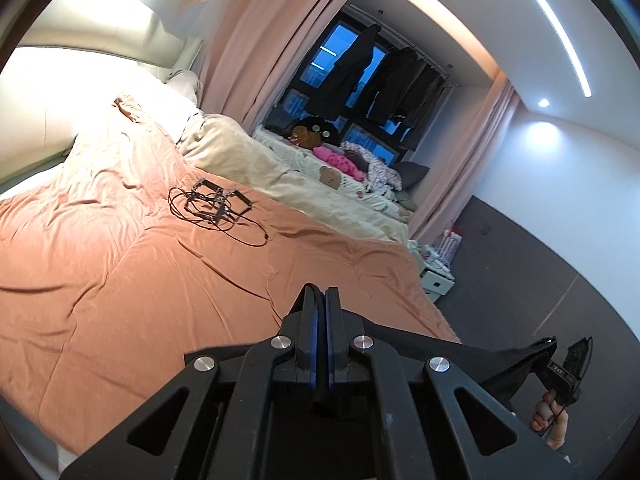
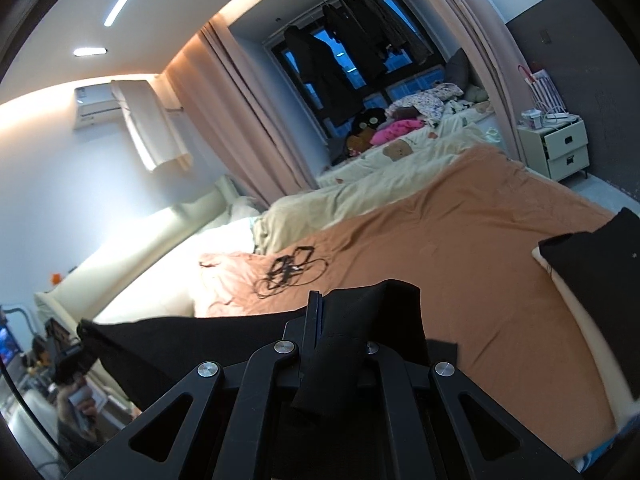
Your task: Fold large clothes
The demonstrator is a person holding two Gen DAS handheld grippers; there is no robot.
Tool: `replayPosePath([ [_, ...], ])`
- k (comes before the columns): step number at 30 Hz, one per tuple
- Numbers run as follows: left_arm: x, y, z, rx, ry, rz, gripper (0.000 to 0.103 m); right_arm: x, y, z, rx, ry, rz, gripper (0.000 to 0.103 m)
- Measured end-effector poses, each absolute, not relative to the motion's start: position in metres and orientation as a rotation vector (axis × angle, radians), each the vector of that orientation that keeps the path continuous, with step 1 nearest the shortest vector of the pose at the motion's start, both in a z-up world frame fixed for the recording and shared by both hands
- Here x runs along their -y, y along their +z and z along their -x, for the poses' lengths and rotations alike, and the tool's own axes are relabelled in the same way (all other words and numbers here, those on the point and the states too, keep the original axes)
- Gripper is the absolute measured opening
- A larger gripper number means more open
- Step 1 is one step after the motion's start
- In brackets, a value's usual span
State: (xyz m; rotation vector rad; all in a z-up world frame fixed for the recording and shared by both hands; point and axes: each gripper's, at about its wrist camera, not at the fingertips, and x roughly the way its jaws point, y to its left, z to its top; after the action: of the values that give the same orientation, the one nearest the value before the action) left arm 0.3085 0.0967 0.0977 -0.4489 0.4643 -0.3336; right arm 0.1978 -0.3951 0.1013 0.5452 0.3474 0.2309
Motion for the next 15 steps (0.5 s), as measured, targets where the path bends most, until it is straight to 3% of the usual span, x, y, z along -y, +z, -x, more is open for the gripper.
replayPosePath([
  [5,-0.088,0.084,-0.363,-0.526,-0.304,0.426,0.006,0.401,0.085,-0.244,-0.394,0.174,-0.539,0.004],
  [15,-0.07,0.007,-0.443,-0.694,-0.227,0.387,0.006,0.393,0.025,-0.317,-0.544,0.139,-0.535,0.004],
])
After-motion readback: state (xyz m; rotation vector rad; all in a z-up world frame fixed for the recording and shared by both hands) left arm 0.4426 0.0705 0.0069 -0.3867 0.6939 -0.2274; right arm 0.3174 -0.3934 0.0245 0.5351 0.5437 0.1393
